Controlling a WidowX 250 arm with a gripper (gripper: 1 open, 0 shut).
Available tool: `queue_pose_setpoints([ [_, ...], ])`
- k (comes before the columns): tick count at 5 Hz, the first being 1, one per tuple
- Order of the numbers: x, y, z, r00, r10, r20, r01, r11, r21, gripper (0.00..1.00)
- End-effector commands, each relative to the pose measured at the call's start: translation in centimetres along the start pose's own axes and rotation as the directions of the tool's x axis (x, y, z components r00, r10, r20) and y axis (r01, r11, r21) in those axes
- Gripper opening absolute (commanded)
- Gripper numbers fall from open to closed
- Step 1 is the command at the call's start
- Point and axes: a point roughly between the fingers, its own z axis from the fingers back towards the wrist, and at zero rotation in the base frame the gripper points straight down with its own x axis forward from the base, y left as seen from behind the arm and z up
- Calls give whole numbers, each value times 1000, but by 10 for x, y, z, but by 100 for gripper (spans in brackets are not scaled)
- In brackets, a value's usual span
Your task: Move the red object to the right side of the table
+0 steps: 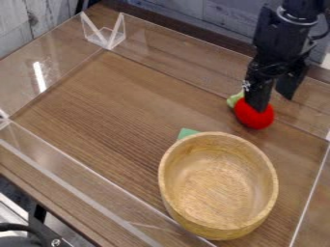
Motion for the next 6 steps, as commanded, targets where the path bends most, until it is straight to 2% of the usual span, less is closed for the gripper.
queue_pose_setpoints([
  [1, -17, -19, 26, 1000, 2, 0, -2, 997, -75, 100],
  [2, -33, -33, 19, 1000, -18, -3, 17, 998, -63, 100],
  [3, -17, -28, 5, 994, 113, -3, -113, 992, -56, 100],
  [4, 2, -22, -5, 968, 252, -16, -252, 966, -49, 100],
  [5, 10, -26, -5, 959, 282, -34, -284, 958, -48, 100],
  [6, 5, -33, -3, 963, 266, -40, -268, 962, -44, 100],
])
